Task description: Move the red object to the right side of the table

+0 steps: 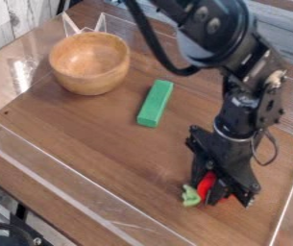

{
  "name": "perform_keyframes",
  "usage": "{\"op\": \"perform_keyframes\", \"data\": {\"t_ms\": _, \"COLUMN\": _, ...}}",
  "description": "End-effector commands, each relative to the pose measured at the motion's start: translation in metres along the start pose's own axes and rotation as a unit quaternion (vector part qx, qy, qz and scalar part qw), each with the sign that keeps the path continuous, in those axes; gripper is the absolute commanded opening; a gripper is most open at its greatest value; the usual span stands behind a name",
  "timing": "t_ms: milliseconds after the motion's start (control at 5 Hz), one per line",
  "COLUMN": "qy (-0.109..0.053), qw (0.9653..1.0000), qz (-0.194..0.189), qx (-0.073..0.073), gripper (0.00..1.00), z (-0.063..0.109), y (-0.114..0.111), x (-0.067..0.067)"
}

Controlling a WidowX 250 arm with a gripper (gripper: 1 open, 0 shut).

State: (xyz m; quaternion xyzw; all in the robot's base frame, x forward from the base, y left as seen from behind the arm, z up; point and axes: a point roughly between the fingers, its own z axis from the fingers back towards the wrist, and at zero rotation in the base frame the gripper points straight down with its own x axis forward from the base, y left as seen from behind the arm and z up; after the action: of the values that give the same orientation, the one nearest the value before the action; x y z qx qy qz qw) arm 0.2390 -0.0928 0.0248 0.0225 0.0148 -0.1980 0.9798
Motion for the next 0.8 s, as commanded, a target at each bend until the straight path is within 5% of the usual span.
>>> {"op": "perform_keyframes", "data": {"t_ms": 0, "qy": -0.053, "qw": 0.9985, "qz": -0.016, "qx": 0.002, "gripper": 0.0, "z": 0.033, "y": -0.006, "x": 0.013}}
{"op": "perform_keyframes", "data": {"t_ms": 200, "qy": -0.078, "qw": 0.9965, "qz": -0.03, "qx": -0.003, "gripper": 0.0, "z": 0.038, "y": -0.012, "x": 0.024}}
{"op": "perform_keyframes", "data": {"t_ms": 400, "qy": -0.091, "qw": 0.9951, "qz": -0.037, "qx": -0.011, "gripper": 1.0, "z": 0.035, "y": -0.013, "x": 0.032}}
{"op": "perform_keyframes", "data": {"t_ms": 600, "qy": -0.087, "qw": 0.9958, "qz": -0.024, "qx": -0.011, "gripper": 0.0, "z": 0.035, "y": -0.009, "x": 0.025}}
